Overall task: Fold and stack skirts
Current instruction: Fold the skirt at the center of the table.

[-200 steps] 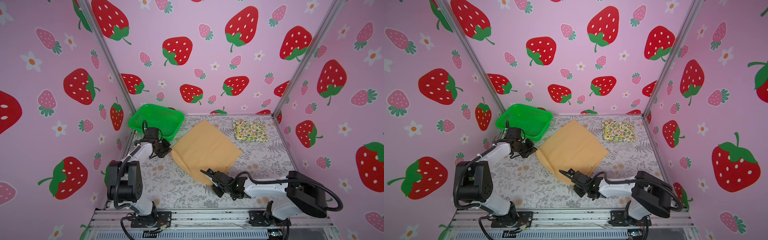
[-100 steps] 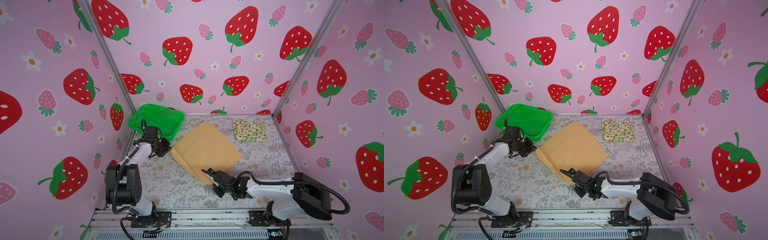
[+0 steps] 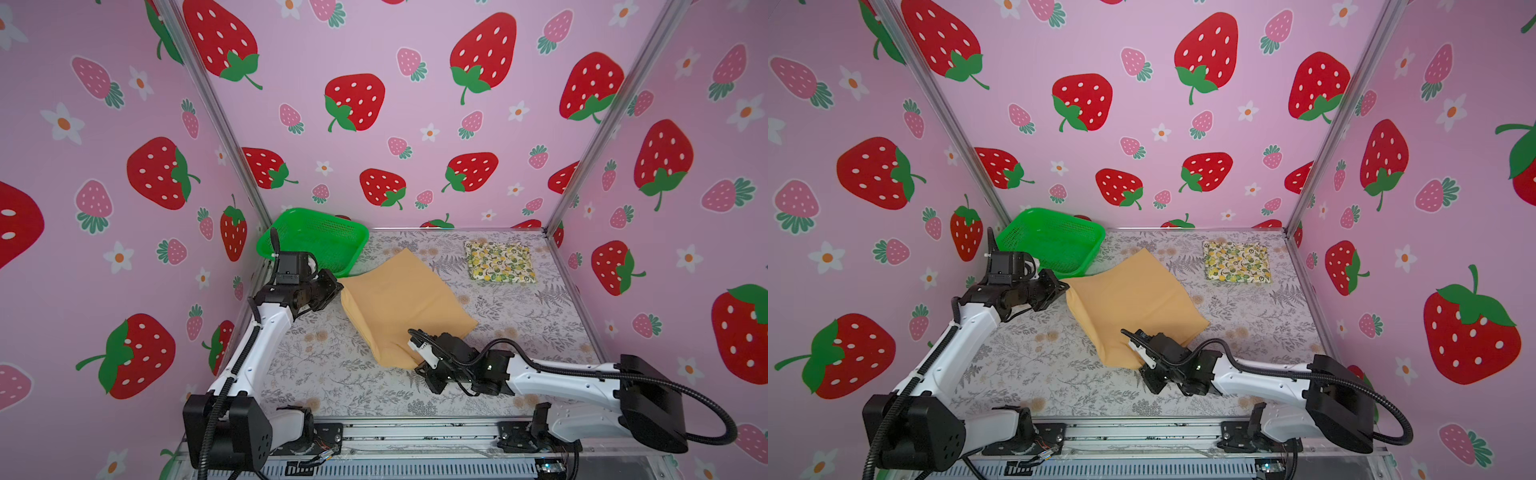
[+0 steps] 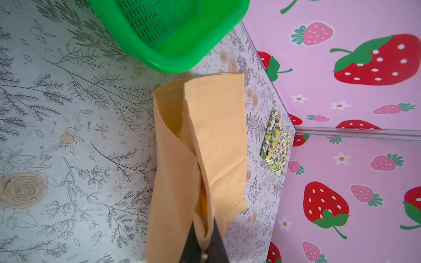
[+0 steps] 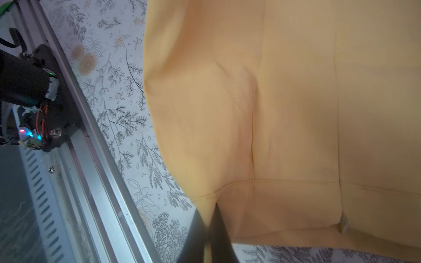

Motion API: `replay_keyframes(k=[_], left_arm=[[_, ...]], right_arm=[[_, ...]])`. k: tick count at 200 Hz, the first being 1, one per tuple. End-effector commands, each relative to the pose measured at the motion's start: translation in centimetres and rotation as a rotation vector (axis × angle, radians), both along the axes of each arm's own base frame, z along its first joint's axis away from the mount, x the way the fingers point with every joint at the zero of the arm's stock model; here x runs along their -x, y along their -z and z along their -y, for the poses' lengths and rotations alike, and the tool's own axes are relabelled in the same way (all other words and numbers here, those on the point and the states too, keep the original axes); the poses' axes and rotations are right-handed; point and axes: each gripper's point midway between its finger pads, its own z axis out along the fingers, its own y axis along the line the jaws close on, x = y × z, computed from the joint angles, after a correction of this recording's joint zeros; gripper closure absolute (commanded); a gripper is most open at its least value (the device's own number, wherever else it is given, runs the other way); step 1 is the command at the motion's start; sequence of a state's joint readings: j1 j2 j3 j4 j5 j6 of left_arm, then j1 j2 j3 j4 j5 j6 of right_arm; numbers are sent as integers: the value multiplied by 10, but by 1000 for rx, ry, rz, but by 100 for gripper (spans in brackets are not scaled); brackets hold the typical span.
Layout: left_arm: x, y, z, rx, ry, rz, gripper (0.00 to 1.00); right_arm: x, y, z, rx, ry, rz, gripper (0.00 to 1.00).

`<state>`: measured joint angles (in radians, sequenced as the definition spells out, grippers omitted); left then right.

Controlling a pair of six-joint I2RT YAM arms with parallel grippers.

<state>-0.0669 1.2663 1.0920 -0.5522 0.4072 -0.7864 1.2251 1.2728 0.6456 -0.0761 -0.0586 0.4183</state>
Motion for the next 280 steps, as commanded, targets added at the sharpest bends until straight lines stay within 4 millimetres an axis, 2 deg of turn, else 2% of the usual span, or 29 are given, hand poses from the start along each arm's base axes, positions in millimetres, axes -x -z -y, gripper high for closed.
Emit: replay_keyframes(k=[1,30,68,115,149,187,218,253,280], left_arm=[[-12,-36,16,-39,38,71,100],[-42,-45,42,-32,78,85,100],[-87,-42,66,-13,79,85,100],[-140,-20,92,-1,86,53,100],[-170,-2,109,16,102,25,100],[-194,31,120,12,98,-24,100],[-206,59,128,20,103,-62,100],[-214,80,131,17,102,-91,100],[-219,90,137,32,112,-107,100]], right_arm=[[-1,-13,2,-58,42,-59,95],[-16,-21,16,-93,120,-82,95],[-45,-20,38,-61,224,-92,95],[-78,-2,62,-30,357,-149,95],[-97,9,79,-21,439,-185,95],[-114,16,90,-18,496,-205,95],[-126,23,101,-16,545,-220,95],[-138,29,109,-6,577,-225,95],[-145,34,113,0,599,-237,95]])
